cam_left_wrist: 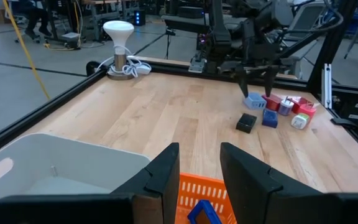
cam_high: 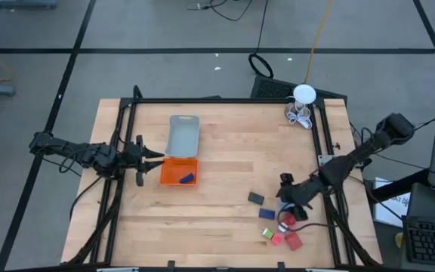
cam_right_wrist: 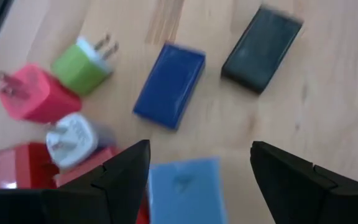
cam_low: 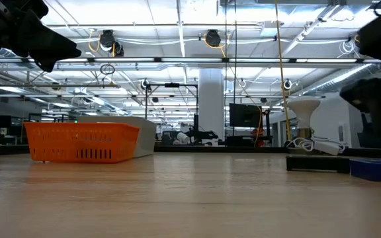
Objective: Pick & Place Office items
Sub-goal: Put the purple charger adapter into the gray bin
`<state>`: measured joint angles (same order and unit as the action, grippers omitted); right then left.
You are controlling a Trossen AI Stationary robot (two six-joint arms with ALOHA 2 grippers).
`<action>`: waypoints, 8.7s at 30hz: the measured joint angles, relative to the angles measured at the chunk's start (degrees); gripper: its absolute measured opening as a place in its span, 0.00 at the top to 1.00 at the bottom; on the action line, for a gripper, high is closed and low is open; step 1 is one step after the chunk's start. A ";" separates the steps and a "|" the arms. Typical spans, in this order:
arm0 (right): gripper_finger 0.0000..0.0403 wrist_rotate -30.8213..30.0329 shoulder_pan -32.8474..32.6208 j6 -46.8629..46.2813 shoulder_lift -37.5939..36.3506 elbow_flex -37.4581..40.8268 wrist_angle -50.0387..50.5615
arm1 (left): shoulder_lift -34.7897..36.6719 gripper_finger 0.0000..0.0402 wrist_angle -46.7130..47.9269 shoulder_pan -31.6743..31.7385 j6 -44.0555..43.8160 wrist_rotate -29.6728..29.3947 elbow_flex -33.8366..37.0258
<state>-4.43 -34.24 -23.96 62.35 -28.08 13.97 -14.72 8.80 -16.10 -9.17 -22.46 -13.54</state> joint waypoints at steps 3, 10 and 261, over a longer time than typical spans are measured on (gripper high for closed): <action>0.33 -0.32 -3.34 -3.26 1.05 0.00 1.04 | 0.01 0.71 -0.02 0.00 0.00 0.00 0.00; 0.33 -6.11 -7.19 -3.89 5.33 0.00 3.35 | 0.02 0.71 -0.02 0.00 0.00 0.00 0.00; 0.21 1.03 29.03 24.67 -15.15 -0.07 -37.48 | -57.73 0.46 -39.40 2.51 -5.65 -20.04 -16.18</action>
<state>-3.40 -5.21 0.71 47.20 -28.14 -23.50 -72.45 -30.61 -13.58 -14.82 -42.49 -29.72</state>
